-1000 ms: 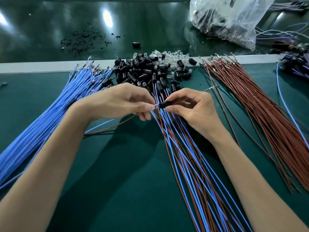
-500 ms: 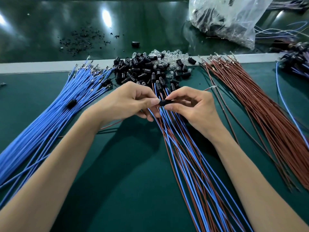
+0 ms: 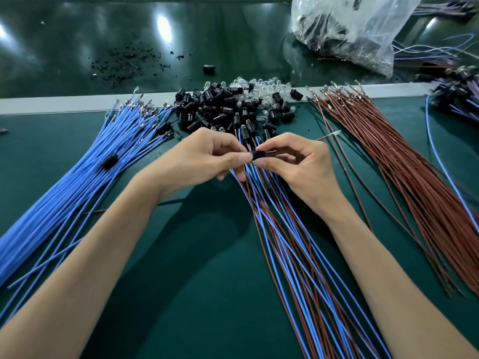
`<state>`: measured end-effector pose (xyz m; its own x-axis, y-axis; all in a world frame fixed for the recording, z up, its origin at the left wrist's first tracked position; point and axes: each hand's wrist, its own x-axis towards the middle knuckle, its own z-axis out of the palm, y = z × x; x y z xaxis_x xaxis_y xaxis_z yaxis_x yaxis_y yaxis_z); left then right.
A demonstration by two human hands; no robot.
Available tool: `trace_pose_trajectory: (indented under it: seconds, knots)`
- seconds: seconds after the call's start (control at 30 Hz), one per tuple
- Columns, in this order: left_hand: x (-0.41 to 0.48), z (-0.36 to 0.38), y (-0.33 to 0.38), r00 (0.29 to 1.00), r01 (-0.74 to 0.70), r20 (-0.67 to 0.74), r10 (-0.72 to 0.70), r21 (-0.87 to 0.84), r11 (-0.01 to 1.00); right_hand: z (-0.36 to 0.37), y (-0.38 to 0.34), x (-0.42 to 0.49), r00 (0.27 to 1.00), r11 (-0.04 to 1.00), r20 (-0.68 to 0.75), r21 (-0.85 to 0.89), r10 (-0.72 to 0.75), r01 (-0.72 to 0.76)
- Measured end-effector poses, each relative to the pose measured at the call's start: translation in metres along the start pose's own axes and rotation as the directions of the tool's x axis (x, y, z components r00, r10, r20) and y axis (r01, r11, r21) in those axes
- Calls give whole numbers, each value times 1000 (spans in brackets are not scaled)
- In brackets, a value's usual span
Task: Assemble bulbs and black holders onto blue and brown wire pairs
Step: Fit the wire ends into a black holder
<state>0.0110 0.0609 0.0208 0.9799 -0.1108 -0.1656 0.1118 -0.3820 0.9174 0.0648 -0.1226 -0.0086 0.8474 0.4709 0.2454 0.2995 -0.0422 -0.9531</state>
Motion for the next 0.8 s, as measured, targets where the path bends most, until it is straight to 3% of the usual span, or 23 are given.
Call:
trace_pose_trajectory:
  seconds: [0.3, 0.8]
  knots:
    - [0, 3, 2, 999, 16, -35, -17, -28, 999, 0, 0, 0, 999, 1000, 21, -4, -25, 25]
    - [-2, -9, 0, 993, 103, 54, -101, -34, 994, -5, 2, 2, 999, 999, 2, 26, -33, 33]
